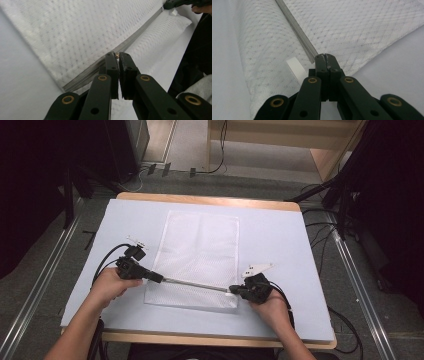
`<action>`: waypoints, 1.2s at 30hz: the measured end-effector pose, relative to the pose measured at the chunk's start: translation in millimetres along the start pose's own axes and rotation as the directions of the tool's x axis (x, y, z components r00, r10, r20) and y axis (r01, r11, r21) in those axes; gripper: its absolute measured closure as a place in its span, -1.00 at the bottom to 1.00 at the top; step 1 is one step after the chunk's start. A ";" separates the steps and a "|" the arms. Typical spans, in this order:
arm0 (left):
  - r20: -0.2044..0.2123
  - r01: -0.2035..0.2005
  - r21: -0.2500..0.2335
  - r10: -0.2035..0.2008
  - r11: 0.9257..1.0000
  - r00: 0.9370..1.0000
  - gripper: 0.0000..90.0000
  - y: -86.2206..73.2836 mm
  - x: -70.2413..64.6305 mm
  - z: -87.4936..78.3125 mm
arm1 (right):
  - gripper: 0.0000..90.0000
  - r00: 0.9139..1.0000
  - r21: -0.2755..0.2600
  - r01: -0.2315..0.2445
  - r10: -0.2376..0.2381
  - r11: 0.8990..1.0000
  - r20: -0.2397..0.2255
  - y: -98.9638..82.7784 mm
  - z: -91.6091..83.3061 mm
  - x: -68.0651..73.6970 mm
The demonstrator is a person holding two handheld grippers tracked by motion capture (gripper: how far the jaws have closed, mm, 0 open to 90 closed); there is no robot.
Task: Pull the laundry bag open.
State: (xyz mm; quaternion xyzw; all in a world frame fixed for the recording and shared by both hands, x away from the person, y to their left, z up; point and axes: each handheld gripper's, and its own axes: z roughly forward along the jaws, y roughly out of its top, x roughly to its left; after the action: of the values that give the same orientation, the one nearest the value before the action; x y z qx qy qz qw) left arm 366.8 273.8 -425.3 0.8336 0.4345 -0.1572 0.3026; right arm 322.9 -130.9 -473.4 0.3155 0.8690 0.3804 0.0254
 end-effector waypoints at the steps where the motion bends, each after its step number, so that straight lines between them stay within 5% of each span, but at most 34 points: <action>1: 0.001 0.002 -0.003 -0.002 1.000 1.000 0.95 -1.5 2.0 -2.3 | 1.00 1.000 0.001 0.000 0.000 1.000 0.000 0.1 0.0 0.1; 27: -0.066 0.094 -0.019 -0.095 0.995 0.993 0.96 -21.3 29.2 -25.8 | 1.00 1.000 0.001 -0.005 0.005 1.000 -0.006 0.1 0.1 -0.5; 36: -0.039 0.096 -0.043 -0.097 0.994 0.994 0.95 -21.4 28.7 -29.7 | 1.00 1.000 0.005 -0.006 0.006 1.000 -0.010 0.5 0.0 -1.0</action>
State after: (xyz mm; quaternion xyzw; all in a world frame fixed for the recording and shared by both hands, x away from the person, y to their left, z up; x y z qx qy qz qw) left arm 365.7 320.3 -425.5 0.8083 0.4836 -0.1454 0.3028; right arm 324.0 -131.2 -473.3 0.3162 0.8690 0.3800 0.0191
